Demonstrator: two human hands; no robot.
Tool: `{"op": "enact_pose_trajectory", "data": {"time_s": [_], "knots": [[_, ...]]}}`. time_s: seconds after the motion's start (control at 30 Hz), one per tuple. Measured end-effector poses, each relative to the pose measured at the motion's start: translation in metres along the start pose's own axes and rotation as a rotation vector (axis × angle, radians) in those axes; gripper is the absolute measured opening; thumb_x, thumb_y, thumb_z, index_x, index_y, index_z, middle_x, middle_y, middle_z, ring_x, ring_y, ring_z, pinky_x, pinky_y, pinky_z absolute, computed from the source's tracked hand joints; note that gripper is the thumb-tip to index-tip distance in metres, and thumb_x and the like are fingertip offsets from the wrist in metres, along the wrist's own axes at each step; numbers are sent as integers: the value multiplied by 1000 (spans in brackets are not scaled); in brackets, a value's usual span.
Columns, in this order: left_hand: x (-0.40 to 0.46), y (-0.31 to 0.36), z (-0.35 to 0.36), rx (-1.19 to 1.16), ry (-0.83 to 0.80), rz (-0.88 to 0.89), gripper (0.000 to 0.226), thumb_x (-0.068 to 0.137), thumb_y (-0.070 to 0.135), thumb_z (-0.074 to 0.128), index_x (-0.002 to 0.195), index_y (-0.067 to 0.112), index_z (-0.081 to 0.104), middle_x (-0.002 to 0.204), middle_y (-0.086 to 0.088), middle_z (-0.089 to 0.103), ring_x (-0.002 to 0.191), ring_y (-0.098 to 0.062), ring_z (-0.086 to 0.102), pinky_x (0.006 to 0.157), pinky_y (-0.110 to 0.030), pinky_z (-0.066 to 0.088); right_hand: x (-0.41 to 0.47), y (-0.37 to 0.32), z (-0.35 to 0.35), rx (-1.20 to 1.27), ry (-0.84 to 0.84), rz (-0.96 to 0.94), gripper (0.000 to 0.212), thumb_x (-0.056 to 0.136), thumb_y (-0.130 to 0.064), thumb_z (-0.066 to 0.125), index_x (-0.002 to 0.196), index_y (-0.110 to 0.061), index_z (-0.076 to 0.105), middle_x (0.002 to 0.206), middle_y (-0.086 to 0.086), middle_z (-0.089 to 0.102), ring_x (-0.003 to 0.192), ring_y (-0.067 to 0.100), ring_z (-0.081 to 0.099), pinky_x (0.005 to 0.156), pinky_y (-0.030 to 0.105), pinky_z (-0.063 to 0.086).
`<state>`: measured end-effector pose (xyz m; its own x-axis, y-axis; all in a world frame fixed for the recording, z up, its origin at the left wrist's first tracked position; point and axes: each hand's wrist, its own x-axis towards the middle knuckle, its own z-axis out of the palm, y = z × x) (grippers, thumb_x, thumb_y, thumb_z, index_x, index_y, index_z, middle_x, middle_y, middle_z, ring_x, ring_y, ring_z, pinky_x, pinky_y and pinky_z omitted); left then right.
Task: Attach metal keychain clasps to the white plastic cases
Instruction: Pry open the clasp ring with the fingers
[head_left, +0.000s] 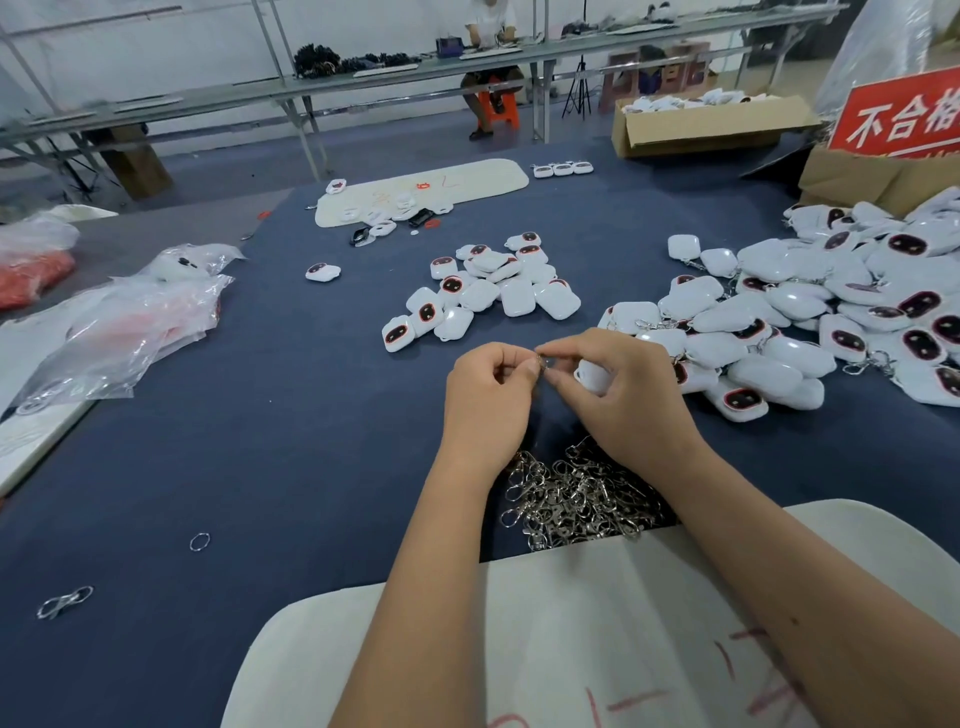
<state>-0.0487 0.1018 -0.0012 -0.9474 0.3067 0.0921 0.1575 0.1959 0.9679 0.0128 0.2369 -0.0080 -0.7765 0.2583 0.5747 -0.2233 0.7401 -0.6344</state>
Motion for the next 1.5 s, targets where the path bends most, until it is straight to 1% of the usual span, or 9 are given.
{"op": "enact_pose_trajectory", "data": {"time_s": [0.2,0.37,0.43,0.57,0.8,0.97,1.2,1.37,1.5], "knots": [[1,0,-2,-3,-39,12,16,99,13,63,89,13,76,77,0,72,69,-6,61,86,-47,59,-1,1,1,-29,24,23,11,87,-13,81,97,-15,81,88,-4,77,86,15,70,87,40,54],[0,0,-1,20,-35,55,15,98,12,63,90,15,74,88,-2,75,80,-15,65,88,-46,59,-1,2,2,-41,16,39,7,88,-16,79,95,-18,80,87,-7,75,85,13,69,85,40,54],[0,-1,-1,53,-30,83,15,98,12,64,89,17,74,87,0,75,82,-20,67,84,-41,60,-1,2,2,-48,12,39,7,89,-16,78,95,-18,80,87,-7,75,85,13,69,85,39,54],[0,-2,1,97,-46,94,16,99,13,62,89,18,72,78,10,68,73,-7,61,71,-25,53,-1,3,2,-60,12,28,8,87,-12,78,94,-16,79,86,-6,75,85,13,69,84,39,55],[2,-3,-2,41,-77,27,18,100,12,60,86,13,71,74,0,65,70,-12,57,78,-45,56,1,3,4,-23,54,-16,15,90,-6,74,99,-16,82,88,-4,76,86,15,70,84,38,55],[4,-4,-4,6,-127,5,19,101,11,59,89,10,74,70,3,65,63,-5,56,69,-28,51,1,4,2,-50,60,-28,10,89,-8,76,90,-16,82,86,-6,75,82,12,68,81,33,53],[5,-5,-10,-47,-213,-6,21,102,9,58,88,14,72,70,5,64,64,-5,56,66,-21,51,2,4,-2,97,-45,82,12,90,-6,75,87,-18,77,85,-9,75,85,7,68,84,26,52],[6,-6,-12,-65,-239,8,19,102,7,60,89,14,72,70,6,65,63,-4,57,65,-20,51,4,9,-5,196,-158,185,14,94,-10,70,84,-19,74,84,-6,74,84,16,67,81,32,53],[5,-4,-8,-60,-214,67,16,101,9,61,91,14,72,68,14,66,64,-2,58,65,-18,52,5,14,-5,320,-164,254,11,90,-25,66,83,-21,75,80,-4,73,76,9,61,75,32,51]]}}
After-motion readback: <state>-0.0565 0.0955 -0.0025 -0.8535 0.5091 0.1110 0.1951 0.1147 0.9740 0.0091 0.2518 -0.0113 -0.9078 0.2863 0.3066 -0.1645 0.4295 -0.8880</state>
